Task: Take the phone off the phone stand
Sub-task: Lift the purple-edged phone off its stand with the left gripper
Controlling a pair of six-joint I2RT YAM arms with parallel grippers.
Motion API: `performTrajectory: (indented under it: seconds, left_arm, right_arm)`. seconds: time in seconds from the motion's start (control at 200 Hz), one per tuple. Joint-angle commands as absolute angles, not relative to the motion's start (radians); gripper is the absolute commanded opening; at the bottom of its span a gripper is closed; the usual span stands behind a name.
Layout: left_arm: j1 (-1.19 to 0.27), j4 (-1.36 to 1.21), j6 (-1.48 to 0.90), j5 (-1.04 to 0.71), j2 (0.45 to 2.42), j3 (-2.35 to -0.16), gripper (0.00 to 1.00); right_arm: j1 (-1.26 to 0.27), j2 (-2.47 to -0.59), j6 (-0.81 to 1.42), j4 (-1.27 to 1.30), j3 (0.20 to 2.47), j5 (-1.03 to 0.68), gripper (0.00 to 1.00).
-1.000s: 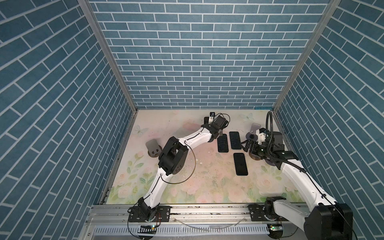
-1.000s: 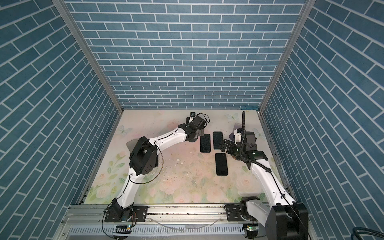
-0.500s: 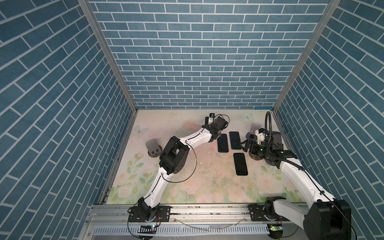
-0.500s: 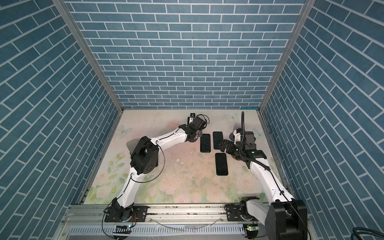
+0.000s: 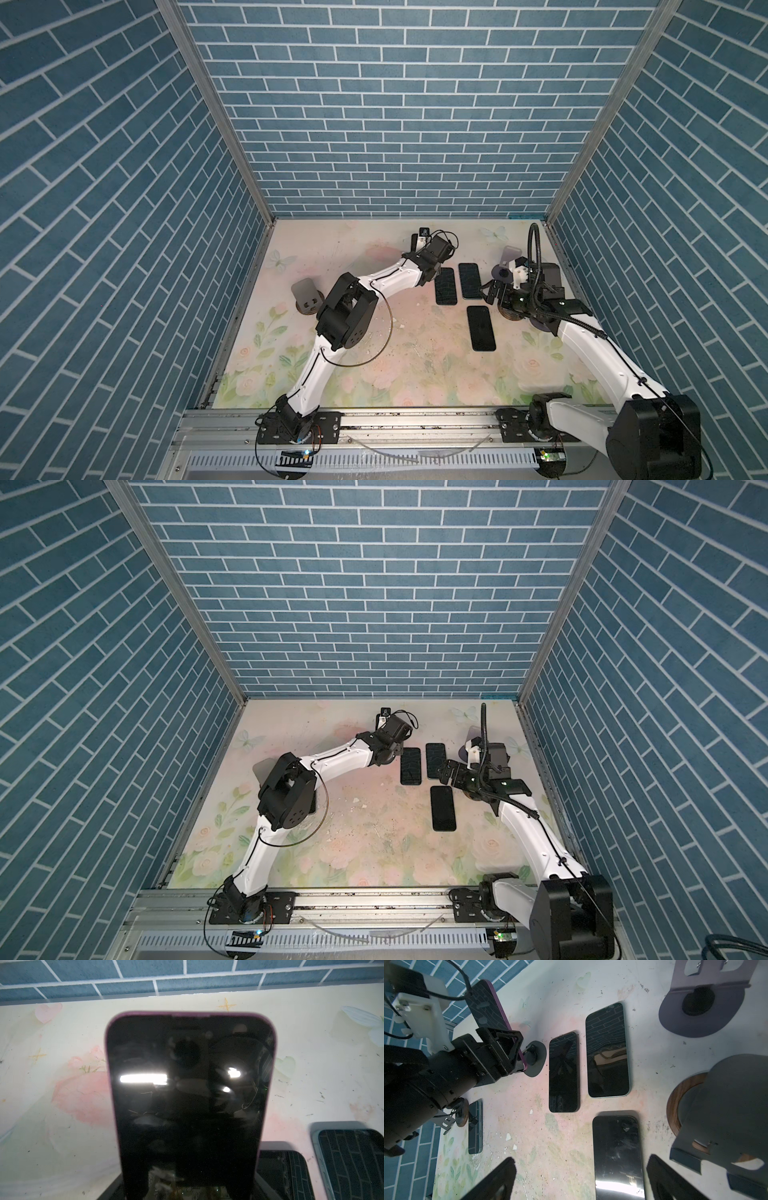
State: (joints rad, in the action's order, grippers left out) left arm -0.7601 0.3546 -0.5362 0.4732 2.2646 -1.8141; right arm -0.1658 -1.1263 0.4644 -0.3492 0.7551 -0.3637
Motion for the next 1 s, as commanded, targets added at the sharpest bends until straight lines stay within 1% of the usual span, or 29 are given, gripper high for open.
performTrajectory:
  seconds: [0.0, 0.36, 0.82, 0.995]
  left_arm:
    - [-0.755, 0.310, -0.481, 0.468, 2.184, -1.766, 0.63]
    - [-0.756, 0.192, -0.400, 0.408, 2.042, -1.645, 0.63]
    - [-0.757, 0.207, -0.400, 0.408, 1.932, -1.548, 0.63]
    - [-0.756, 0.225, -0.414, 0.405, 1.857, -1.478, 0.63]
  right_arm:
    - [-0.174, -1.135, 0.463, -0.331, 0.764, -0.374, 0.99]
    - [-0.187, -1.157, 0.465, -0.328, 0.770, -0.370, 0.99]
    - [-0.217, -1.172, 0.459, -0.358, 0.799, -0.340, 0.99]
    - [-0.245, -1.180, 0.450, -0.382, 0.825, -0.318, 0.99]
